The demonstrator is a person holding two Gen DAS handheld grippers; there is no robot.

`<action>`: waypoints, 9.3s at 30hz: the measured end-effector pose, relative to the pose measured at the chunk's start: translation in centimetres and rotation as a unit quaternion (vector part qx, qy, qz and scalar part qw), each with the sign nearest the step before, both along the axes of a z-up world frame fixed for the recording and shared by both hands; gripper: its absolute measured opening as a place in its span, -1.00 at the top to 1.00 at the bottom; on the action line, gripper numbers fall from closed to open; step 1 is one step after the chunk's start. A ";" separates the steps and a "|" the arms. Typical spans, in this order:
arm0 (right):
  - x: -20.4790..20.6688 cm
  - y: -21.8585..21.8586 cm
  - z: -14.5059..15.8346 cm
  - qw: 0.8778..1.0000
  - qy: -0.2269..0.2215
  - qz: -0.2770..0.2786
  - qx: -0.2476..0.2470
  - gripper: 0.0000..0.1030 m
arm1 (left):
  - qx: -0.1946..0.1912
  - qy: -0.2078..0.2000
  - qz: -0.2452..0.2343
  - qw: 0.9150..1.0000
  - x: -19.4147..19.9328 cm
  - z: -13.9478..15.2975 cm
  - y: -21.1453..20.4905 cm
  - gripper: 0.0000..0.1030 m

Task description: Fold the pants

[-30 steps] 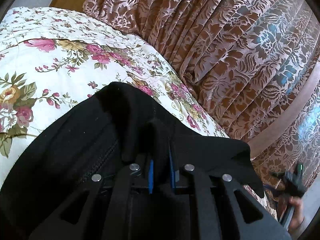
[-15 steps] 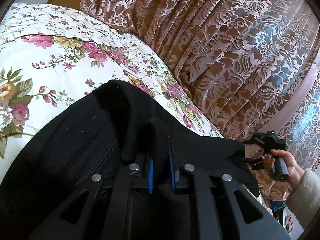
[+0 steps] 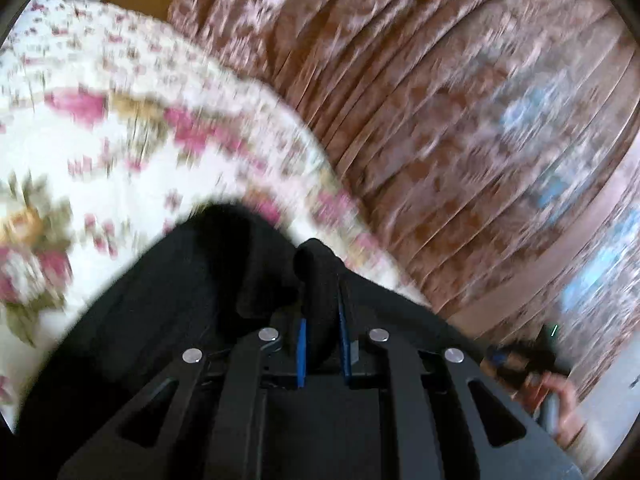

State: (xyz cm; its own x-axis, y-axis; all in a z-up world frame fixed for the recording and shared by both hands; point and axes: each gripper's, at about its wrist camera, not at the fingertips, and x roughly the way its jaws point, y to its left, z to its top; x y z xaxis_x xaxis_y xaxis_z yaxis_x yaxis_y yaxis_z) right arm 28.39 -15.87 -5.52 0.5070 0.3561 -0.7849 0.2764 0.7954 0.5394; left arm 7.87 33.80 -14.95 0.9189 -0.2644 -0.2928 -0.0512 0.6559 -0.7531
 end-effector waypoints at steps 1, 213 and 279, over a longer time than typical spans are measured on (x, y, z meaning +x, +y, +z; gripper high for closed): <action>-0.8 -0.1 0.6 1.000 -0.009 0.008 0.001 0.78 | -0.003 -0.013 0.003 1.000 -0.4 0.7 0.2 0.78; -41.0 -28.3 -5.8 0.942 -0.109 -0.318 -0.005 0.84 | 0.350 -0.027 -0.589 0.728 -12.3 3.8 -47.2 -0.30; -43.1 -28.4 -5.2 0.934 -0.127 -0.327 -0.067 -0.20 | 0.387 0.125 -0.188 0.894 1.9 0.0 -26.2 -0.96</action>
